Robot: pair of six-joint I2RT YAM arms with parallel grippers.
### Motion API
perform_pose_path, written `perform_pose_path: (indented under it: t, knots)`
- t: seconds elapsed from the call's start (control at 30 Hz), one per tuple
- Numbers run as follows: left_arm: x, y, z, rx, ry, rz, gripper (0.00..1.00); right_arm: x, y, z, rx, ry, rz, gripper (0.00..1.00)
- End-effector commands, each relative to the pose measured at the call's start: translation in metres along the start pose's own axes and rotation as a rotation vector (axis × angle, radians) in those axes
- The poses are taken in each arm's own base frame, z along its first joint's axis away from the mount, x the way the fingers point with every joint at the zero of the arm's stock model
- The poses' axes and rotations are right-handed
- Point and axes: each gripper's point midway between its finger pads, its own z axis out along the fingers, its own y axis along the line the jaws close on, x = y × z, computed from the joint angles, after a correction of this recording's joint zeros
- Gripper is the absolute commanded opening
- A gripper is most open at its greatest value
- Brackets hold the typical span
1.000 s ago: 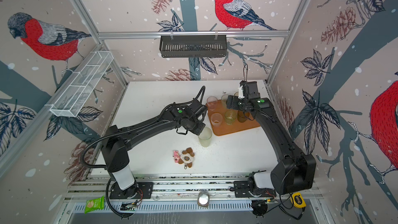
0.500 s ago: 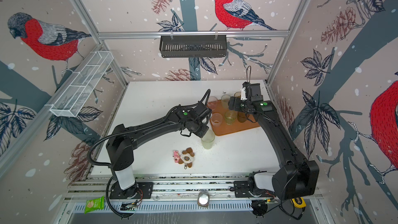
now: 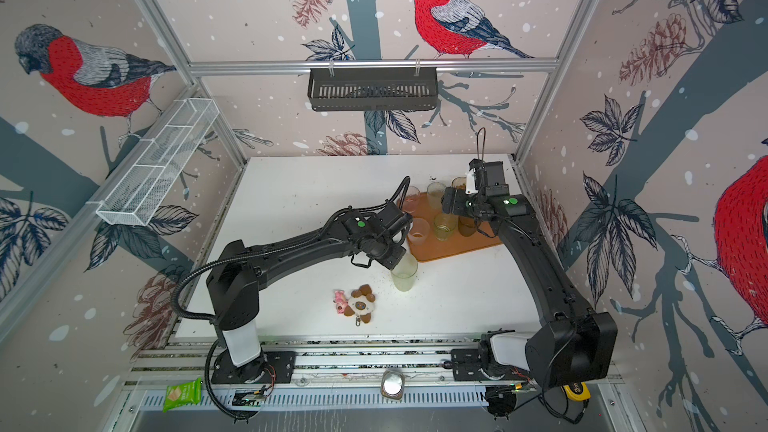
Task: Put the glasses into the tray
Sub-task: 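Open the left gripper off the glass while the right gripper descends onto its rim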
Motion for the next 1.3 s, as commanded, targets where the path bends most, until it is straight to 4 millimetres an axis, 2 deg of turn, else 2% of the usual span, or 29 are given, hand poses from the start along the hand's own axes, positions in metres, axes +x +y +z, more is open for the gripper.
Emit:
perform_pose_path:
  t: [0.0, 0.47, 0.57, 0.73, 0.8, 0.97, 1.1, 1.27]
  knots:
    - [0.003, 0.0, -0.001, -0.008, -0.002, 0.017, 0.06, -0.003, 0.0, -0.004, 0.004, -0.009, -0.014, 0.91]
    - [0.002, -0.002, -0.005, 0.008, -0.024, 0.028, 0.16, -0.006, 0.002, -0.012, 0.009, -0.006, -0.025, 0.91]
    - [-0.001, -0.005, -0.009, 0.022, -0.036, 0.027, 0.2, 0.002, 0.0, -0.014, 0.015, 0.017, -0.038, 0.91]
    - [-0.009, -0.007, -0.024, 0.03, -0.078, 0.026, 0.31, 0.029, -0.002, -0.018, 0.019, 0.104, -0.068, 0.9]
    - [-0.013, -0.007, -0.032, 0.032, -0.103, 0.014, 0.32, 0.035, 0.002, -0.03, 0.014, 0.111, -0.085, 0.89]
    - [-0.013, -0.004, -0.05, 0.049, -0.143, -0.025, 0.42, 0.052, 0.015, -0.039, -0.018, 0.167, -0.096, 0.88]
    - [-0.011, 0.013, -0.06, 0.023, -0.168, -0.088, 0.5, 0.072, 0.039, -0.039, -0.064, 0.219, -0.127, 0.87]
    - [-0.012, 0.055, -0.071, 0.003, -0.208, -0.201, 0.58, 0.097, 0.068, -0.034, -0.149, 0.278, -0.153, 0.85]
